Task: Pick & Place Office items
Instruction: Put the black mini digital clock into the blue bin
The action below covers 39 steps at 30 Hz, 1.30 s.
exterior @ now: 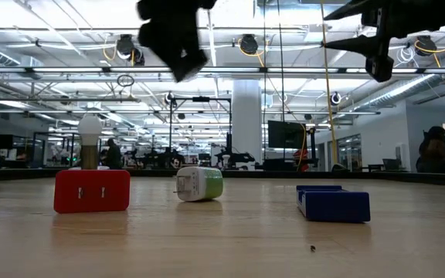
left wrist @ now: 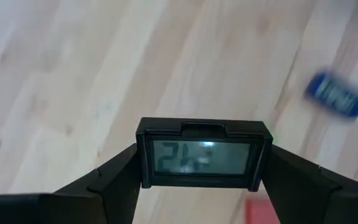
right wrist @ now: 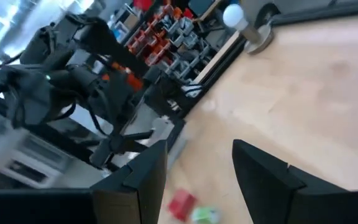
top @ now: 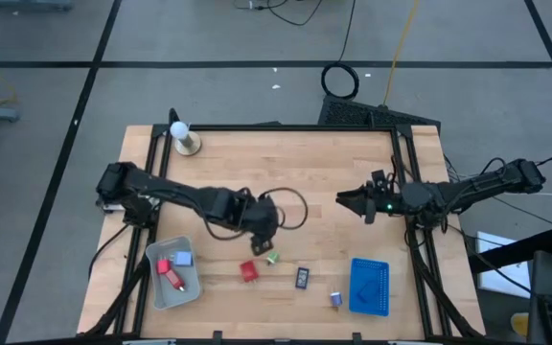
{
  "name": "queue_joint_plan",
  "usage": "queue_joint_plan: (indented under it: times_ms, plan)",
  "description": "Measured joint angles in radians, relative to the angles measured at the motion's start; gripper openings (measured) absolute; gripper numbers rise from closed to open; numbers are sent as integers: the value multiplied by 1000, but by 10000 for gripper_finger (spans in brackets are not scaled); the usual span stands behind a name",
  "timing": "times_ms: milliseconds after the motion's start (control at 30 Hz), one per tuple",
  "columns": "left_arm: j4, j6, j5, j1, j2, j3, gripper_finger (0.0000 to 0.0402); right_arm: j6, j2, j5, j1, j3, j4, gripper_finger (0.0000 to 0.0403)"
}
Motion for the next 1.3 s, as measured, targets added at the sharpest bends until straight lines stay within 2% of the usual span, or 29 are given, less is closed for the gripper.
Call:
queue_joint_plan:
  times_ms: [200,400,567,800,1000,1300]
  plan:
    - [147,21,-50,34,0,60,280,135,13,-90,0,0,52,173]
    - [304,47,-79,58,0,69,280,200,69,-52,-1,0,173,184]
    - [440,66,-117,68,0,69,280,303,135,14,-1,0,199,216]
    - [587,84,-119,80,0,69,280,469,243,40,-18,0,215,276]
    - [642,120,-50,74,0,69,280,582,293,-17,-46,0,358,316]
    - [731,210,-36,51,0,69,280,743,327,-120,-74,0,534,345]
